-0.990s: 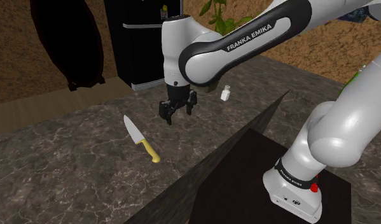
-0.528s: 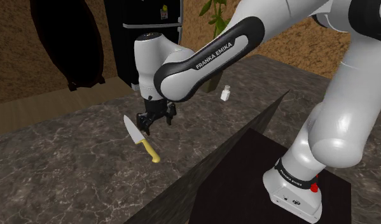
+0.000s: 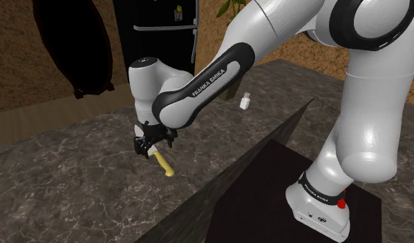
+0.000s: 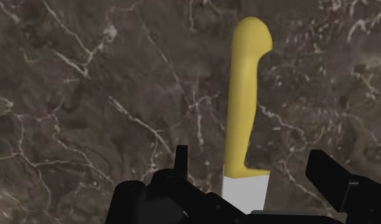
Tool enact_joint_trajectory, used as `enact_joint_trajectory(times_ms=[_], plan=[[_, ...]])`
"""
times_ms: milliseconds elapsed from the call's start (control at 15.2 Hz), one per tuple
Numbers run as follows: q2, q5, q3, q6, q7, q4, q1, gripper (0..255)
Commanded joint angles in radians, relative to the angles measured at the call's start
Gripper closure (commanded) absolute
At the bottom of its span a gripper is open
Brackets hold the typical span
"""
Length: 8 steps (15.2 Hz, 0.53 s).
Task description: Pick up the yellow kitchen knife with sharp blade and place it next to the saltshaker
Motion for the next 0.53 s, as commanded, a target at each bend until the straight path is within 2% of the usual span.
enact_joint_trajectory(times_ms=[0, 462], plan=[[0.018, -0.011, -0.005, 0.021, 0.008, -0.003, 0.004, 0], [0.042, -0.025, -0.013, 0.048, 0.017, -0.008, 0.009, 0]])
